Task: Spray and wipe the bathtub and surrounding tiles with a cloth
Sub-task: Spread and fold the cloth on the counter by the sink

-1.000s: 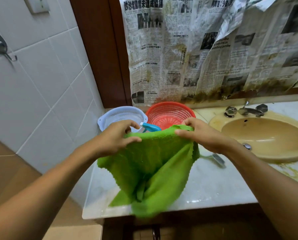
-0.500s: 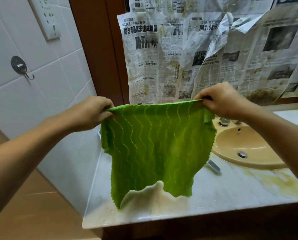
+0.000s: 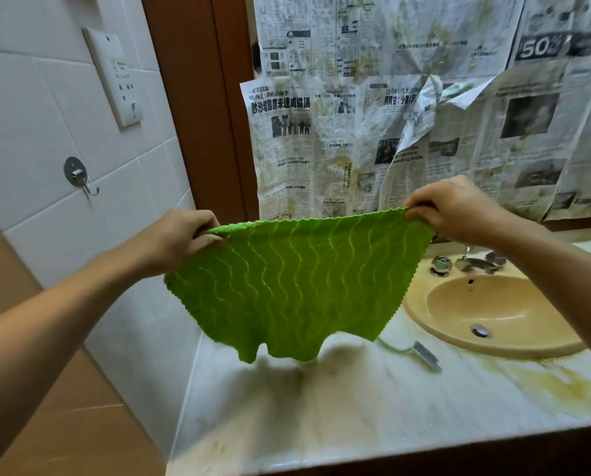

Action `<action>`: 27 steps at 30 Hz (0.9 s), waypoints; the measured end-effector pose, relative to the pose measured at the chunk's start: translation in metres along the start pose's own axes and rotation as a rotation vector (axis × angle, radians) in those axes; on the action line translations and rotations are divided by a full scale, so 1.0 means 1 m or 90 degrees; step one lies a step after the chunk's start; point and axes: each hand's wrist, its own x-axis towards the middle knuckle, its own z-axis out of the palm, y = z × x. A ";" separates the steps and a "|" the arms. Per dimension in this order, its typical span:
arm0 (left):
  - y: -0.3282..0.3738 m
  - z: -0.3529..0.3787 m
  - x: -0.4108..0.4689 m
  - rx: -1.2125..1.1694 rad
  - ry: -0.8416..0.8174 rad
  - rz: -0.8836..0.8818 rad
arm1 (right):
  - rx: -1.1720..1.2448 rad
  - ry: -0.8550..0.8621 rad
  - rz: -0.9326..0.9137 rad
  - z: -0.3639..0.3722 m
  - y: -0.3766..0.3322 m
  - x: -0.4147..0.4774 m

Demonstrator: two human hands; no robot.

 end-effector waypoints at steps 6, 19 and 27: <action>-0.009 -0.004 -0.018 0.018 -0.016 0.003 | 0.023 -0.020 0.015 -0.006 0.005 -0.013; -0.032 0.024 -0.030 -0.060 0.082 -0.071 | 0.090 0.009 0.089 0.025 0.016 -0.016; -0.005 0.017 -0.065 -0.123 0.220 -0.053 | 0.217 0.084 0.063 0.013 0.017 -0.051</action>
